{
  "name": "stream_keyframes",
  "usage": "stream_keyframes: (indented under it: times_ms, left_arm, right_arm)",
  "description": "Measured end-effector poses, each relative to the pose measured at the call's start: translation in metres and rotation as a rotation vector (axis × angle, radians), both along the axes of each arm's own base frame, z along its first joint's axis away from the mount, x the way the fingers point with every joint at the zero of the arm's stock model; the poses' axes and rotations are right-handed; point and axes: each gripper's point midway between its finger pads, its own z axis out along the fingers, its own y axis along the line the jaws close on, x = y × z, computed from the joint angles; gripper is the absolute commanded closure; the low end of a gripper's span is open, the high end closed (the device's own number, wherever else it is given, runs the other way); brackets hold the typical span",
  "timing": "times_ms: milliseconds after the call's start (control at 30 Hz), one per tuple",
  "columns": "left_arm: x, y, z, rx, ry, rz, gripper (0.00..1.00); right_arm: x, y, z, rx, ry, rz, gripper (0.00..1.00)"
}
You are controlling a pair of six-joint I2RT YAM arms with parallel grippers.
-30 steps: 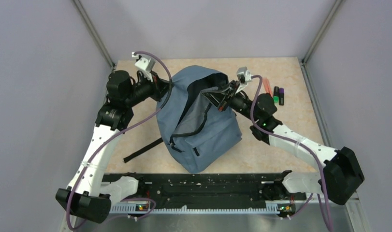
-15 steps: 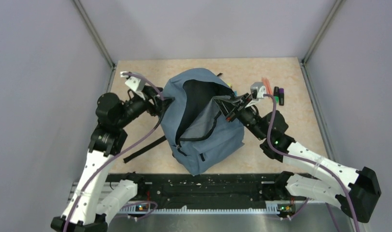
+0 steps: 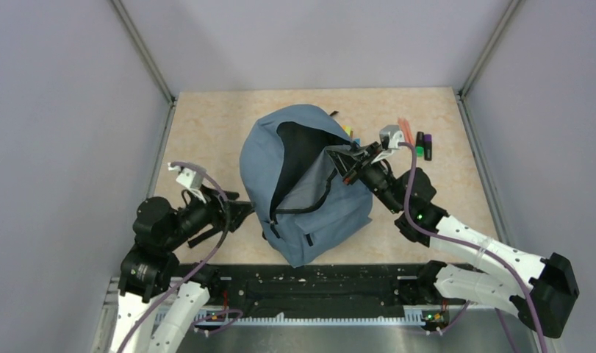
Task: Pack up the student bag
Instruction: Adjust the student bag at the center of the board, then zip the student bag at the center of the board.
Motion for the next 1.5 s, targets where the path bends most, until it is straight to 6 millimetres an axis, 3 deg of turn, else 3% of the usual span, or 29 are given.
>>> stream_keyframes:
  times_ms: [133, 200, 333, 567, 833, 1067, 1500]
  left_arm:
    - [-0.021, -0.013, -0.068, -0.056, 0.260, -0.071, 0.30]
    - [-0.031, -0.018, -0.092, -0.084, 0.359, -0.101, 0.30]
    - [-0.046, -0.029, -0.116, -0.184, 0.484, -0.157, 0.33]
    - [-0.054, -0.042, -0.108, -0.327, 0.520, -0.227, 0.39]
    - [-0.066, -0.049, -0.096, -0.356, 0.551, -0.318, 0.34]
    - [-0.078, -0.051, -0.069, -0.338, 0.505, -0.384, 0.38]
    - [-0.055, -0.048, -0.089, -0.321, 0.470, -0.305, 0.42]
  right_arm:
    - [0.000, 0.000, -0.001, -0.004, 0.005, -0.006, 1.00]
    - [0.000, 0.001, -0.002, -0.007, 0.008, -0.008, 1.00]
    - [0.000, 0.002, -0.003, -0.014, 0.014, -0.014, 1.00]
    - [0.002, 0.005, -0.008, -0.035, 0.023, -0.021, 1.00]
    - [0.005, 0.007, -0.010, -0.042, 0.031, -0.034, 1.00]
    - [0.008, 0.009, -0.010, -0.045, 0.037, -0.042, 1.00]
    - [0.008, 0.010, -0.011, -0.048, 0.042, -0.045, 1.00]
